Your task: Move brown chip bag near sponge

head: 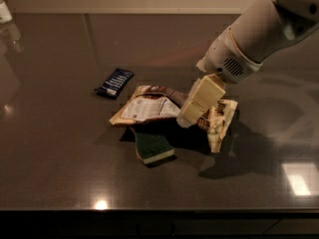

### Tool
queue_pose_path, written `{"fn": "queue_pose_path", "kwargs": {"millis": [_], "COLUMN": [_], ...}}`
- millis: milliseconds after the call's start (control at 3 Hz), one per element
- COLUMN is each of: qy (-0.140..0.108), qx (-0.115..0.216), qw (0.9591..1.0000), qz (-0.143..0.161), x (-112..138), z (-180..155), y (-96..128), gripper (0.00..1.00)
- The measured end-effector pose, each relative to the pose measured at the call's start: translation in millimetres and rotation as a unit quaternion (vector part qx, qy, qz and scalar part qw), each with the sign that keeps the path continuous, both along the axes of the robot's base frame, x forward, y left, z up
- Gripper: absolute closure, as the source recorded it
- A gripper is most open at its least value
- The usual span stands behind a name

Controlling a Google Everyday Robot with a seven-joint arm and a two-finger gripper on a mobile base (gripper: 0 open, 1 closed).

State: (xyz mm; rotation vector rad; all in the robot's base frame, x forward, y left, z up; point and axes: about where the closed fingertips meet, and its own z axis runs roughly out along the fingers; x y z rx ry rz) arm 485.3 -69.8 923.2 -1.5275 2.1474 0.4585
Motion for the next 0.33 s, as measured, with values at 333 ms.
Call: {"fn": "queue_pose_path", "kwargs": {"millis": [333], "qy": [0.0], "qx": [0.0], "qw": [1.0], "qz": [0.0], "x": [0.0], "z": [0.0], "y": [0.1], "gripper": [0.0]}}
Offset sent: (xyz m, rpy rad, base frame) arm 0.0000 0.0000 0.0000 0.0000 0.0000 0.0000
